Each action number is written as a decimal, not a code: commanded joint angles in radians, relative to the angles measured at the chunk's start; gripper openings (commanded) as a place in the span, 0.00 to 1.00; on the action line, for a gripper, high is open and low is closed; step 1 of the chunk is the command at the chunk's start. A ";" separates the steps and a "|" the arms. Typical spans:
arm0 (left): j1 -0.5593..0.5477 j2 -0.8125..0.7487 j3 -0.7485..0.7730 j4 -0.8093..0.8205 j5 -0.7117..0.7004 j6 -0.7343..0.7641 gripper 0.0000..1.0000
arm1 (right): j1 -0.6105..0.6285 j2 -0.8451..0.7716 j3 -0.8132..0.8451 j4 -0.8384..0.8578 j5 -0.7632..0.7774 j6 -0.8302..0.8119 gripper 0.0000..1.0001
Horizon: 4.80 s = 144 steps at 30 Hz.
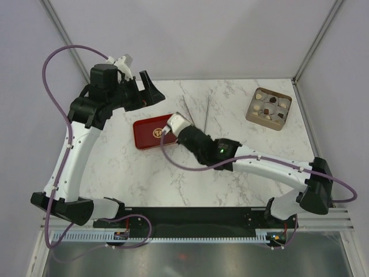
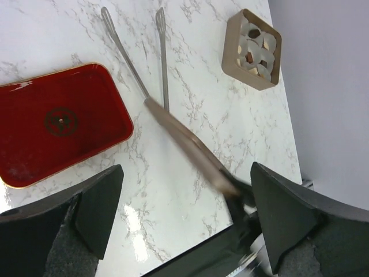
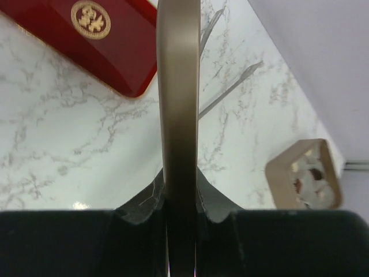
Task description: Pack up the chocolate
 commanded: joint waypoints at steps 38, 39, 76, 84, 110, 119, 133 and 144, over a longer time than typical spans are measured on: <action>0.039 -0.249 -0.670 0.318 0.003 0.134 1.00 | -1.376 0.100 -0.105 0.880 -0.974 1.239 0.02; 0.039 -0.249 -0.679 0.320 0.006 0.135 1.00 | -1.377 0.108 -0.108 0.900 -0.973 1.254 0.02; 0.038 -0.174 -0.681 0.337 0.094 0.164 1.00 | -1.657 0.537 0.207 0.565 -1.623 1.081 0.05; 0.039 -0.158 -0.676 0.335 0.107 0.167 1.00 | -1.687 0.565 0.222 0.536 -1.634 1.061 0.16; 0.039 -0.163 -0.676 0.338 0.100 0.171 1.00 | -1.747 0.600 0.279 0.286 -1.482 0.877 0.18; 0.039 -0.163 -0.676 0.335 0.098 0.167 1.00 | -1.703 0.533 0.277 0.277 -1.396 0.840 0.40; 0.039 -0.161 -0.681 0.335 0.081 0.164 1.00 | -1.626 0.525 0.325 0.131 -1.235 0.713 0.67; 0.039 -0.151 -0.681 0.335 0.092 0.158 1.00 | -1.592 0.600 0.385 0.124 -1.266 0.704 0.68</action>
